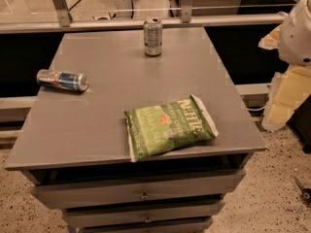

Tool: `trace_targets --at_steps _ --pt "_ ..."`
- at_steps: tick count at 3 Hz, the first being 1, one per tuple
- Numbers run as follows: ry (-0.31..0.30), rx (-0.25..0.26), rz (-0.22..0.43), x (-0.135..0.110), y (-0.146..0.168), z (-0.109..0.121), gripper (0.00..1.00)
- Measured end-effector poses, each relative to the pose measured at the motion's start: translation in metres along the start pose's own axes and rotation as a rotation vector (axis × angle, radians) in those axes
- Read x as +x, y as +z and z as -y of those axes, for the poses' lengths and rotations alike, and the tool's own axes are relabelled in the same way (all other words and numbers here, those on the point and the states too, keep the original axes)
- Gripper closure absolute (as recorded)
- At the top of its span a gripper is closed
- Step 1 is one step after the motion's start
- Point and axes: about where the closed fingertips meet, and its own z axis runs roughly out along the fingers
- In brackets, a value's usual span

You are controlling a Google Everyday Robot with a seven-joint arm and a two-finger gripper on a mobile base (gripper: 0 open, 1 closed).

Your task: Move green jalapeno chip bag near redbull can

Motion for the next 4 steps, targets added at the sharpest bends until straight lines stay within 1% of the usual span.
trace_targets --at_steps 1,2,3,4 --pt "0.0 0.0 0.0 0.0 0.0 0.0 0.0" --pt "-0.011 -0.016 0.057 -0.014 0.021 0.002 0.0" --pt "-0.024 -0.1 0.163 -0.049 0.071 0.002 0.0" --pt "-0.033 -0.154 0.204 -0.067 0.095 -0.003 0.0"
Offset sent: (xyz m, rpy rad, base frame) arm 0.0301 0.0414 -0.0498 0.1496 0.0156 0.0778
